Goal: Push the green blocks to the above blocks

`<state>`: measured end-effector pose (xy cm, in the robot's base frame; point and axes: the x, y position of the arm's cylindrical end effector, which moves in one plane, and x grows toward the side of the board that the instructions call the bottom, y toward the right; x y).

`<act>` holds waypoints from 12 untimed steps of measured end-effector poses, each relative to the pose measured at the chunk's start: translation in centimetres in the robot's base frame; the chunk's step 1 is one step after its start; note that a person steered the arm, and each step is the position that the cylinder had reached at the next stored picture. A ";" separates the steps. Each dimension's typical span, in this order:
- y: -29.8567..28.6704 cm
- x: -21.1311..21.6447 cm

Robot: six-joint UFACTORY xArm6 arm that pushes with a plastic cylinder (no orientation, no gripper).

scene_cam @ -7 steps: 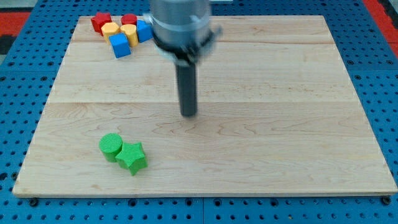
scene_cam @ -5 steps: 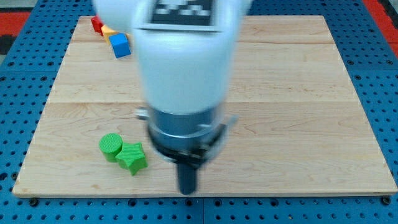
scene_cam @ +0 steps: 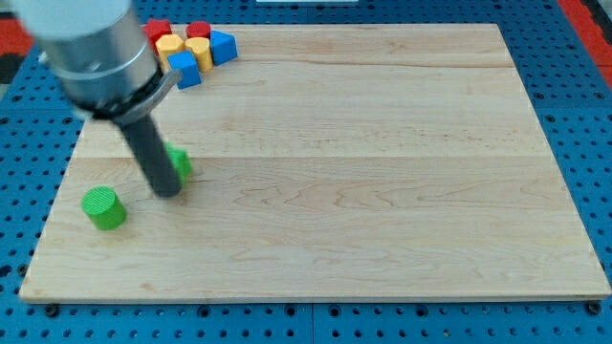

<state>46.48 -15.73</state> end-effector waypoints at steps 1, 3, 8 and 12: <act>0.0 -8.0; 3.0 -4.0; -5.2 9.9; -1.7 -4.3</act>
<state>42.19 -17.43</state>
